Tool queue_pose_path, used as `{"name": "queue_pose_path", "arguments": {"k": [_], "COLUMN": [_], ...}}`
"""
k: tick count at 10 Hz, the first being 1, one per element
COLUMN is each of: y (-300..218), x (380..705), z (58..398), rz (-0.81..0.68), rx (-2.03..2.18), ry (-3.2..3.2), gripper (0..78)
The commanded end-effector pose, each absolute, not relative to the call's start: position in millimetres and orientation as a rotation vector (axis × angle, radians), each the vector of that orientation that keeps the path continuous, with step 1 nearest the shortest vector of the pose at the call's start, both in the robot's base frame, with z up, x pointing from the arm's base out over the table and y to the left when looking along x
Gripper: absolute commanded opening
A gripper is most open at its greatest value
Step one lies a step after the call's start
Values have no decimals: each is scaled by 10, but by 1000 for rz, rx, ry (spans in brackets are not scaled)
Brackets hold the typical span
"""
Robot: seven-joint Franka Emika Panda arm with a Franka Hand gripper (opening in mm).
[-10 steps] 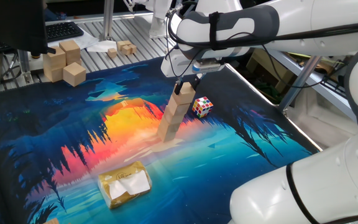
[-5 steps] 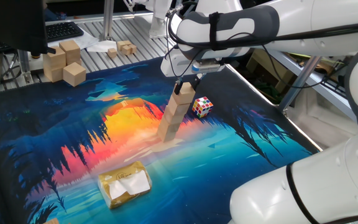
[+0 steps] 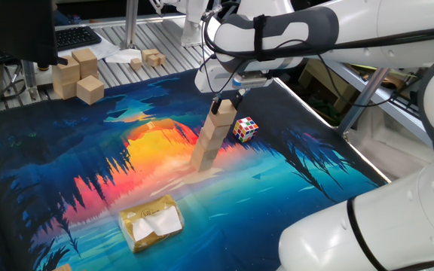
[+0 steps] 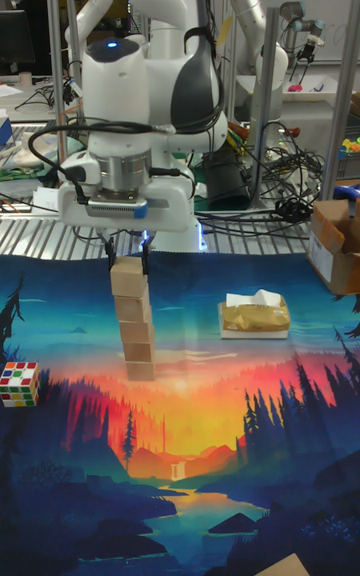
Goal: Stack the blocks in a vertical line of five
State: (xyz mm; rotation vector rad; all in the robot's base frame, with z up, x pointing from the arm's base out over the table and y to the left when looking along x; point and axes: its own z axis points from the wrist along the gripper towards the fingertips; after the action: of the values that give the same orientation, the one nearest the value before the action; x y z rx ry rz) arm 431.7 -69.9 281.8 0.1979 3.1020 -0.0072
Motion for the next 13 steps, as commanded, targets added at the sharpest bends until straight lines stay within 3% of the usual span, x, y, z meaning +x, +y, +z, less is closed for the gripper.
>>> {"name": "queue_pose_path", "arguments": {"k": [1, 11, 12, 13], "y": [-700, -700, -700, -700], "x": [4324, 4323, 4323, 4323], "z": [2829, 2830, 2830, 2830], "rz": [-6, -6, -7, -7], "rx": [198, 207, 209, 209], "ry": [3100, 3099, 3099, 3099], "gripper": [12, 12, 775, 775]}}
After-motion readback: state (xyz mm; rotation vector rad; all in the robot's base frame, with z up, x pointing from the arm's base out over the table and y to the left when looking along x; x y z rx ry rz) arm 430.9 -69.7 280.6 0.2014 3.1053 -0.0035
